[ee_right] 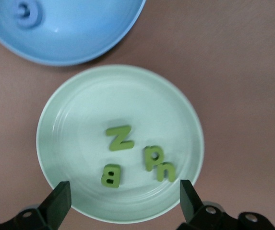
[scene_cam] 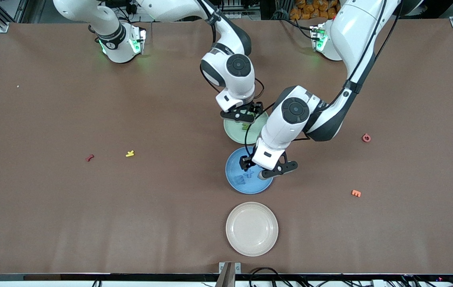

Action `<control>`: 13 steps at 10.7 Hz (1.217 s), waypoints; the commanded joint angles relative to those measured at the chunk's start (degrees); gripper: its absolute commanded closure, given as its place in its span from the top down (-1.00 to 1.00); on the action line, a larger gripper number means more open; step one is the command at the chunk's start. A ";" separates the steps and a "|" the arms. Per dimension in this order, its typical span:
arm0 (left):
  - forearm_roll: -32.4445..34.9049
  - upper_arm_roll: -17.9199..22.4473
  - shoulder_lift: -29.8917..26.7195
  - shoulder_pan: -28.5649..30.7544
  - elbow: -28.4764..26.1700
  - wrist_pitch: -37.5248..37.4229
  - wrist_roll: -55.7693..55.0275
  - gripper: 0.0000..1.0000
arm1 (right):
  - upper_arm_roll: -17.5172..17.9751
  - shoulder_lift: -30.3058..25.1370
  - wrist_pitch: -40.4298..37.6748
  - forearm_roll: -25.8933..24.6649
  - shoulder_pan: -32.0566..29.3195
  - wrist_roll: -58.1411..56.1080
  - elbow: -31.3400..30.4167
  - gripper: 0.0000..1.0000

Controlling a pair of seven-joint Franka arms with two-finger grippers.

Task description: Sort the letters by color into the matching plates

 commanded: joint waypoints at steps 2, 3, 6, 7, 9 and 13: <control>-0.12 2.17 -1.62 1.22 1.22 -2.84 2.37 1.00 | 1.41 -7.18 -8.23 -0.71 -9.02 -1.29 -0.24 1.00; -0.03 2.53 -2.84 1.92 1.40 -6.77 4.56 1.00 | 1.51 -8.24 -8.58 -0.71 -11.22 -3.30 -0.24 1.00; -0.12 2.62 -7.41 7.80 1.66 -18.82 15.19 1.00 | 1.51 -12.19 -14.18 -0.62 -17.12 -9.19 -0.24 1.00; -0.12 2.54 -8.73 9.73 1.57 -21.20 17.39 1.00 | 1.51 -13.59 -16.91 -0.62 -19.05 -12.35 -0.24 1.00; -0.12 2.54 -9.79 11.33 1.49 -23.33 18.82 1.00 | 1.42 -16.14 -21.05 -0.62 -22.83 -17.01 -0.33 1.00; -0.91 4.54 -19.43 13.97 -7.00 -28.87 27.41 1.00 | -0.06 -20.19 -24.66 -1.14 -29.08 -26.49 -1.29 1.00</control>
